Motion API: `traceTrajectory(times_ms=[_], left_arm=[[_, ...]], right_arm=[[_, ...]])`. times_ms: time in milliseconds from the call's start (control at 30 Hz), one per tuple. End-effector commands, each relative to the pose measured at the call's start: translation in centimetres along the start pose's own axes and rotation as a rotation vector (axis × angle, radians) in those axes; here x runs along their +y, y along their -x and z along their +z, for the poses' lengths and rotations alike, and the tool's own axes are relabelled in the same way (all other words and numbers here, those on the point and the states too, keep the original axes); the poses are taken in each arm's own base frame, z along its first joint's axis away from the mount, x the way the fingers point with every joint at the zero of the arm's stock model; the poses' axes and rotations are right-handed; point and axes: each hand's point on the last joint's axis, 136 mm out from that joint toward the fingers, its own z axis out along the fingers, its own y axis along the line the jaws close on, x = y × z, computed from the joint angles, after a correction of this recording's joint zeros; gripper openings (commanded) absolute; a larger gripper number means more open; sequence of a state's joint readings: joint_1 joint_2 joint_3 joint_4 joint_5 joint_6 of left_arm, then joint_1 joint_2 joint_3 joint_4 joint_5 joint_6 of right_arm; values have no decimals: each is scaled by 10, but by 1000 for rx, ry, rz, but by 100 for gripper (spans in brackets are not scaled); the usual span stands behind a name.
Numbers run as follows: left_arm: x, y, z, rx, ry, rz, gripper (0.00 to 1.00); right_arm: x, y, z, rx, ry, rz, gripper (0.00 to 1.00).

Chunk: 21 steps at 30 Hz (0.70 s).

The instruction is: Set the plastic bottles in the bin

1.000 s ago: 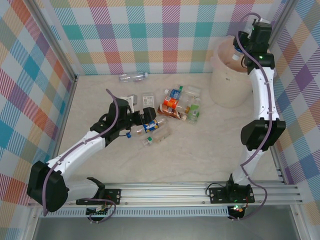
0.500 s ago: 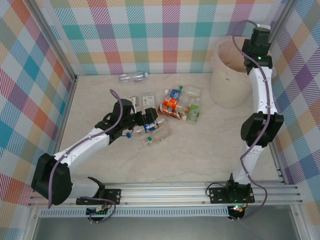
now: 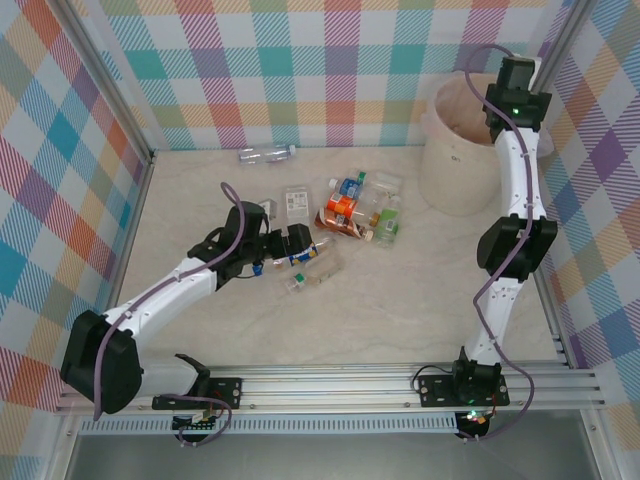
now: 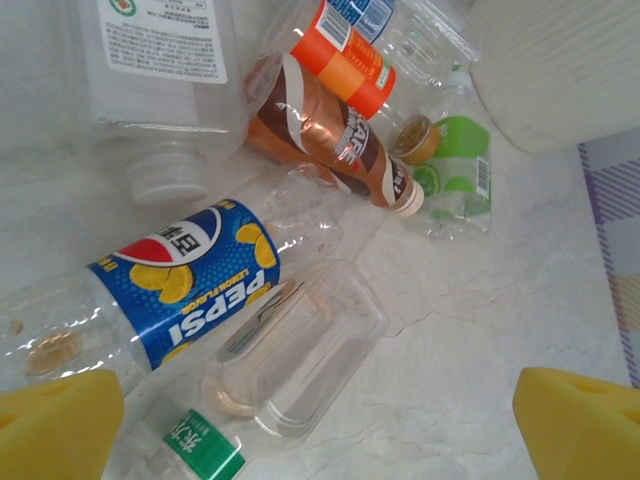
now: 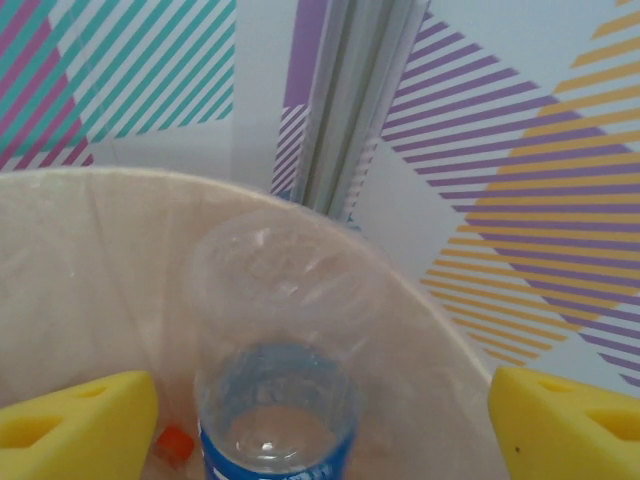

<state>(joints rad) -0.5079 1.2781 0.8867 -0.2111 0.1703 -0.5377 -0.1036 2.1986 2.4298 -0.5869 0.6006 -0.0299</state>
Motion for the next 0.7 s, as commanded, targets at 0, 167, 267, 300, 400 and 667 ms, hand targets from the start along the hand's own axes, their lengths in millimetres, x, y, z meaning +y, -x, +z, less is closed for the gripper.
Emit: traceTrajectory(times_ms=[0, 167, 267, 300, 400, 667], left_arm=[[-2, 5, -13, -12, 12, 47, 100], [3, -6, -17, 25, 52, 84, 100], [0, -11, -19, 37, 60, 138, 100], [-2, -13, -20, 44, 57, 157, 100], [-9, -22, -20, 71, 67, 234, 100], [-18, -44, -7, 148, 116, 389, 100]], right_arm=[[-16, 11, -15, -8, -43, 47, 88], [-14, 14, -31, -1, 15, 90, 92], [-9, 16, -45, -4, 69, 94, 96], [-6, 16, -50, -2, 87, 95, 97], [4, 15, -65, 6, 155, 98, 100], [35, 6, -120, 22, 407, 219, 100]])
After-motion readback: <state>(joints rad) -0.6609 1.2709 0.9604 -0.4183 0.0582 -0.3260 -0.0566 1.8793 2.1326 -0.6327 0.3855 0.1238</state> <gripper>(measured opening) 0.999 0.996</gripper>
